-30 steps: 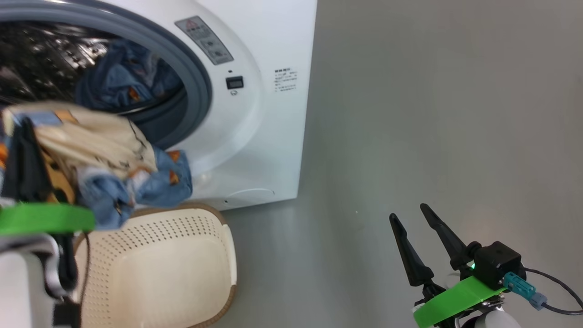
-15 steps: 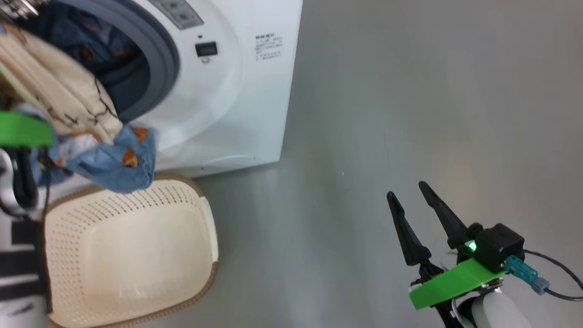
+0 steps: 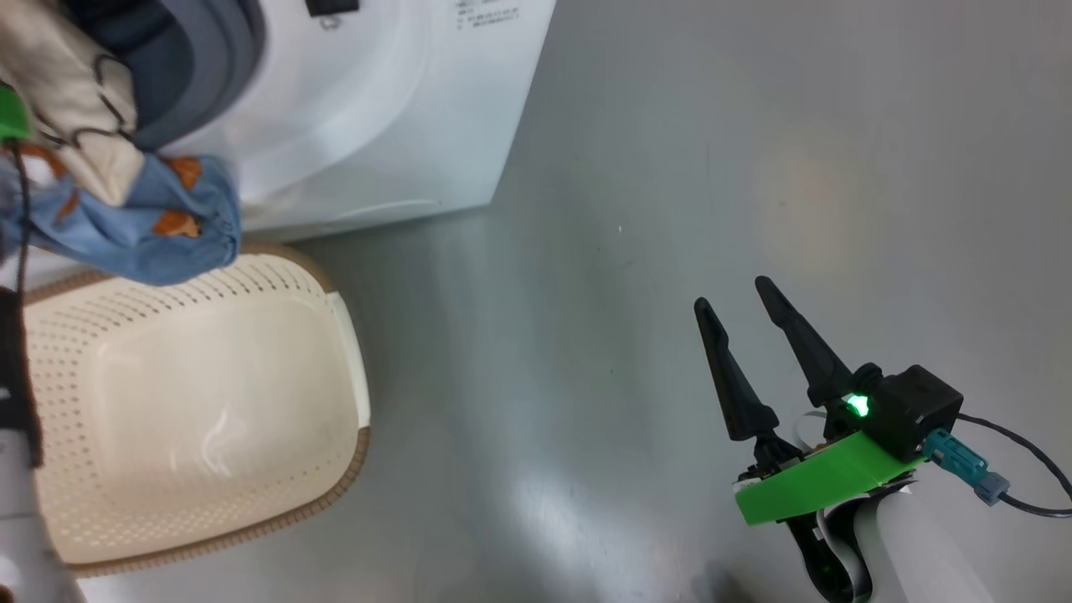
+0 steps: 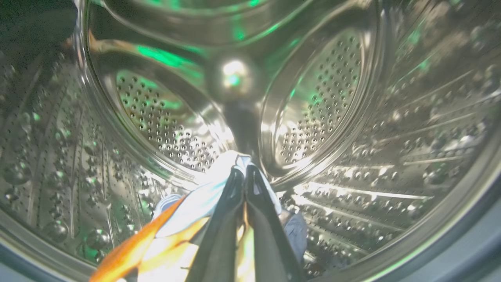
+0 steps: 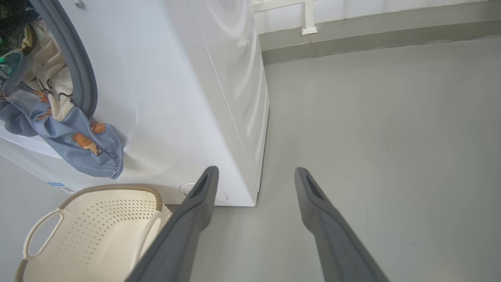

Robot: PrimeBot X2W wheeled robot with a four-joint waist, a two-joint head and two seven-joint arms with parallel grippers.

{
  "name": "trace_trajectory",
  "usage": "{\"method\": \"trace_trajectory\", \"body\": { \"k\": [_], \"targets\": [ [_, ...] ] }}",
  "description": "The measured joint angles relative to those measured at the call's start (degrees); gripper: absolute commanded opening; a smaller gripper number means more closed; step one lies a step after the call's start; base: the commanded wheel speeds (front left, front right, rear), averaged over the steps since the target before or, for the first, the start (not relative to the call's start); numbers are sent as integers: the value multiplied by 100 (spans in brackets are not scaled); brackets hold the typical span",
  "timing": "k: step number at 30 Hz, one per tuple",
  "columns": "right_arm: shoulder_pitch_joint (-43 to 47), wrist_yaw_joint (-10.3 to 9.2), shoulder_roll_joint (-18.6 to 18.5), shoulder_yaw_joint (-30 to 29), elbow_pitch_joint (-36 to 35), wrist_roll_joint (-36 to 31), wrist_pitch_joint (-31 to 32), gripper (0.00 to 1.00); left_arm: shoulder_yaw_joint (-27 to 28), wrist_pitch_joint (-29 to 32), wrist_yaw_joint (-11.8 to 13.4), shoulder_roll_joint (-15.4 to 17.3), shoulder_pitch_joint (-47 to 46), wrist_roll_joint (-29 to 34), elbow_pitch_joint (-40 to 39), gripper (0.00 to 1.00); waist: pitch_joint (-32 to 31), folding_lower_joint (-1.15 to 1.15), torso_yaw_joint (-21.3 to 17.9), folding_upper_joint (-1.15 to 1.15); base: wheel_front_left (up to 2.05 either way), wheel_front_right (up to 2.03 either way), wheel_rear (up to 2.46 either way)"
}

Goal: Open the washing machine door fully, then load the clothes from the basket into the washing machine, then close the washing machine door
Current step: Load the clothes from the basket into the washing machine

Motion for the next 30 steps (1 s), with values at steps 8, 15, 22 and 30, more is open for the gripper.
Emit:
{"method": "trace_trajectory", "body": {
  "k": [8, 15, 22, 30],
  "targets": [
    [-114, 0, 74, 34, -38, -1, 0, 100, -52, 0, 0, 210, -778, 12, 606, 0, 518, 0, -53, 0, 0, 0, 0],
    [-233, 0, 97, 109, -73, -1, 0, 100, -121, 0, 36, 331, -1222, 289, 369, 0, 874, 0, -104, 0, 0, 0, 0],
    [-355, 0, 118, 176, -76, 0, 0, 100, -162, 0, 63, 311, -1344, 388, 58, 0, 1097, 0, -205, 0, 0, 0, 0],
    [-364, 0, 123, 162, -5, 0, 0, 100, -224, -5, 25, 256, -1341, 412, 257, 100, 1044, 0, -149, 0, 0, 0, 0]
  ]
}}
